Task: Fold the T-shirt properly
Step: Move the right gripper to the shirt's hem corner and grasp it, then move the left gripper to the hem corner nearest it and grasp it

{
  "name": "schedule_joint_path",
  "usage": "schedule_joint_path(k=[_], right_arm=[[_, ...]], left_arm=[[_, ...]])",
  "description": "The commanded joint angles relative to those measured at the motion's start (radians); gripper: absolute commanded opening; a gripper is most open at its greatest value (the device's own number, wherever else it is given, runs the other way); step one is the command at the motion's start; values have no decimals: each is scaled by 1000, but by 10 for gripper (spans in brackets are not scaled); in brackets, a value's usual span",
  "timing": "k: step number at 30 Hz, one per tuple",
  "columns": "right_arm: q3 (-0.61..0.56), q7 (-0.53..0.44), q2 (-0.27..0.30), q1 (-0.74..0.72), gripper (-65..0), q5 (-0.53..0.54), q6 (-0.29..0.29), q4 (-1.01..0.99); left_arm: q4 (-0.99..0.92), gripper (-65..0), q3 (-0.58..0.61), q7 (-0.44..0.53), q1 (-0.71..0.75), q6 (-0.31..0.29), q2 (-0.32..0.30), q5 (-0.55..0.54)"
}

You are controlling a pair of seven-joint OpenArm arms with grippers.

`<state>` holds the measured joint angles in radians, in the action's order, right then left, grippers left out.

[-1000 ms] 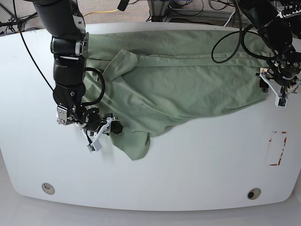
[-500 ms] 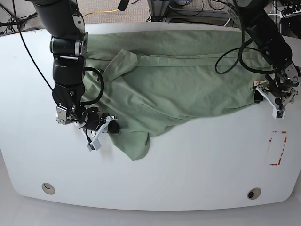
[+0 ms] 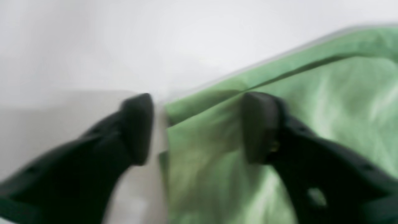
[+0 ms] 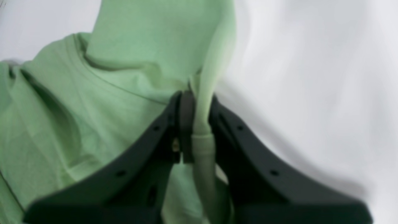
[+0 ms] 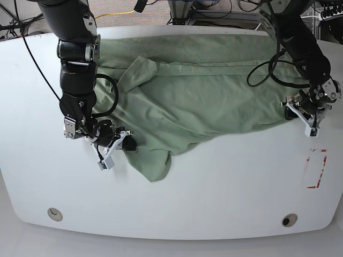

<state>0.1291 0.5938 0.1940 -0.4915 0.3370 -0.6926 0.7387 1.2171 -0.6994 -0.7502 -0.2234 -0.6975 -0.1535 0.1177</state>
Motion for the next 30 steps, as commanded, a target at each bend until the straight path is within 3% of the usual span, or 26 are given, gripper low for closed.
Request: schedule_joint_path(k=[1, 6, 9, 10, 24, 30], right_arm=[[-1, 5, 6, -9, -599, -6, -6, 12], [-1, 5, 9, -3, -602, -3, -6, 14], [-1, 7, 12, -2, -626, 0, -6, 35], [-1, 16, 12, 1, -650, 0, -6, 63], [5, 234, 12, 50, -650, -5, -6, 440], [4, 257, 14, 70, -650, -6, -6, 529]], left_arm=[[-33, -406, 2, 4, -23, -1, -11, 9], [-49, -597, 2, 7, -23, -1, -24, 9], [-39, -629, 8, 7, -23, -1, -25, 9], [-26, -629, 17, 7, -23, -1, -25, 9], [183, -622, 37, 2, -15, -1, -19, 9], [211, -479, 30, 2, -15, -1, -18, 6]])
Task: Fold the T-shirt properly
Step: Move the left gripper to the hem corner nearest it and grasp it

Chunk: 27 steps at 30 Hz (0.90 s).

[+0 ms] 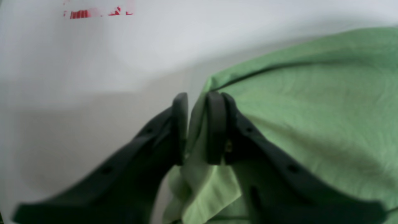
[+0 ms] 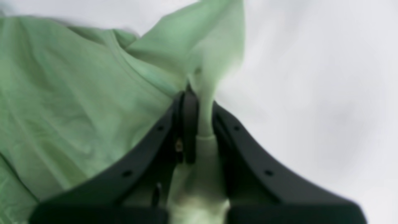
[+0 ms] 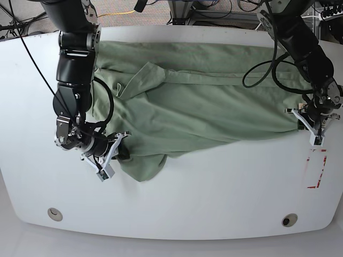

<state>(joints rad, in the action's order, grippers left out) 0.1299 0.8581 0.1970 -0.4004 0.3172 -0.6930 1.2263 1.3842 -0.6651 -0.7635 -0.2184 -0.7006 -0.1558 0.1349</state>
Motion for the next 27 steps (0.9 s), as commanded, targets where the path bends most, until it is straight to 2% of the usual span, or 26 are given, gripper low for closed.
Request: schedule_joint_path(k=[1, 7, 11, 15, 18, 21, 27], right_arm=[[4, 6, 11, -15, -650, 13, -5, 56], [6, 39, 11, 36, -650, 13, -5, 159], [6, 39, 11, 82, -650, 13, -5, 231], [6, 39, 11, 88, -650, 13, -5, 224], [6, 39, 11, 87, -650, 12, -5, 205], [4, 39, 9, 77, -650, 12, -5, 195], [4, 39, 8, 80, -650, 12, -5, 194]], left_arm=[[63, -476, -5, 16, -19, 2, -15, -13], [217, -454, 3, -3, 35, 2, 9, -64], [254, -393, 1, -89, 49, 2, 5, -113], [246, -301, -5, -83, 40, 2, -15, -117], [194, -219, -5, -72, 34, 2, -21, -123], [110, -172, -9, -70, -9, 2, -23, -146], [-82, -172, -109, -66, -109, 2, -60, -179]])
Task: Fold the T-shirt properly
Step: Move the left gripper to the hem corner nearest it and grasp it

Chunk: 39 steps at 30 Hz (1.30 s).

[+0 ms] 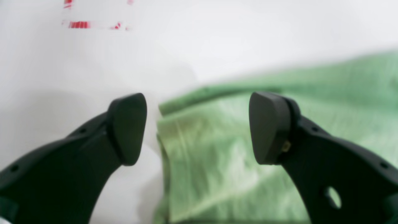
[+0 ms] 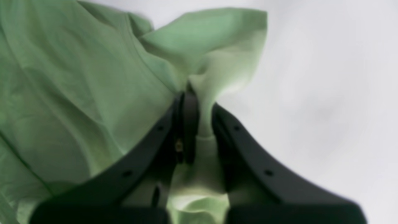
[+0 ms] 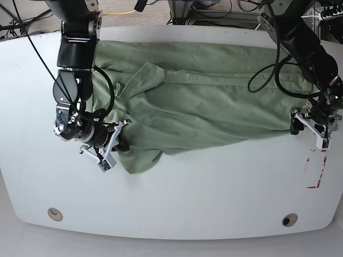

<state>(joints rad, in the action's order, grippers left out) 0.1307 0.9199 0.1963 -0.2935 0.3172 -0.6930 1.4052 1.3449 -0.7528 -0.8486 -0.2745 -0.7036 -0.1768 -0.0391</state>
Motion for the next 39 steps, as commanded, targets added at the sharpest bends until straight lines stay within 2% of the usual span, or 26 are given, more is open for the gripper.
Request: schedule_joint_path(k=[1, 5, 10, 14, 21, 24, 27, 32, 33, 37, 39], right_arm=[[5, -23, 9, -26, -650, 12, -5, 13], [5, -23, 10, -16, -650, 13, -5, 18], [7, -28, 12, -9, -650, 12, -5, 10], [7, -28, 10, -5, -650, 13, -5, 13], [7, -28, 12, -5, -650, 12, -5, 7], [7, -28, 12, -5, -650, 12, -5, 13], [7, -28, 12, -5, -650, 12, -5, 6], [7, -28, 12, -5, -650, 12, -5, 7], [7, -28, 12, -6, -650, 12, -5, 7], [7, -28, 9, -8, -650, 12, -5, 7], [7, -28, 9, -9, -650, 12, -5, 7]], left_arm=[[-80, -172, -32, 21, -76, 5, -40, -5], [-183, -172, -84, 21, -138, 11, -59, -2], [-249, -172, -87, 88, -145, 120, -65, 0], [-318, -172, -34, 117, -145, 124, -65, 0], [-391, -174, -41, 117, -142, 124, -65, -2], [-404, -231, -44, 117, -141, 124, -63, -3], [-411, -351, -44, 117, -139, 124, -63, -3], [-405, -606, -40, 114, -138, 124, -63, -3], [-404, -633, -38, 114, -138, 123, -63, -3], [-394, -650, -37, 116, -138, 117, -65, -5], [-347, -650, -38, 117, -138, 88, -65, -5]])
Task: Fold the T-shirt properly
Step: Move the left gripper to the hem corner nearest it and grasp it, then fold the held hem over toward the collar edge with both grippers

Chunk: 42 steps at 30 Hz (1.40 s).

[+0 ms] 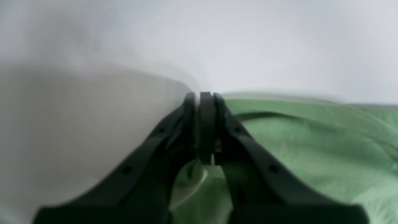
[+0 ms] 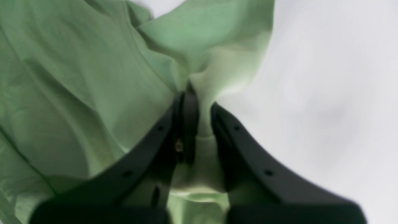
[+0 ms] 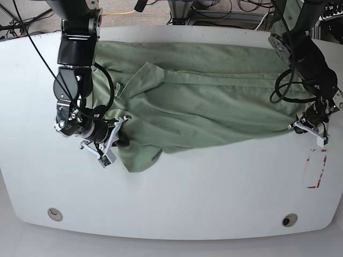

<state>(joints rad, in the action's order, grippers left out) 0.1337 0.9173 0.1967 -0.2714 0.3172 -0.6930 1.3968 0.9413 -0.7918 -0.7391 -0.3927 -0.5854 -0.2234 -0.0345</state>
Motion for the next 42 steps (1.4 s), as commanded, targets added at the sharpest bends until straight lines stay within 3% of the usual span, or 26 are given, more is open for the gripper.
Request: schedule_joint_path(k=[1, 7, 14, 22, 32, 42], right_arm=[[4, -25, 8, -32, -650, 12, -5, 16], [4, -25, 10, -32, -650, 12, -5, 16], [4, -25, 10, -30, -650, 12, -5, 16], [4, -25, 8, -27, -650, 15, -5, 23], [5, 29, 13, -30, -650, 23, -5, 128], [44, 64, 20, -36, -650, 23, -5, 223]], left_arm=[[81, -650, 1, 5, -19, -51, -17, -9], [201, -650, 24, 2, 1, -110, -14, -6], [364, -650, 79, -86, 25, -113, -11, -9], [523, -650, 84, -98, 91, -113, 22, -5], [575, -650, 119, -92, 163, -113, 17, -11], [628, -650, 124, -95, 119, -113, 17, -11]])
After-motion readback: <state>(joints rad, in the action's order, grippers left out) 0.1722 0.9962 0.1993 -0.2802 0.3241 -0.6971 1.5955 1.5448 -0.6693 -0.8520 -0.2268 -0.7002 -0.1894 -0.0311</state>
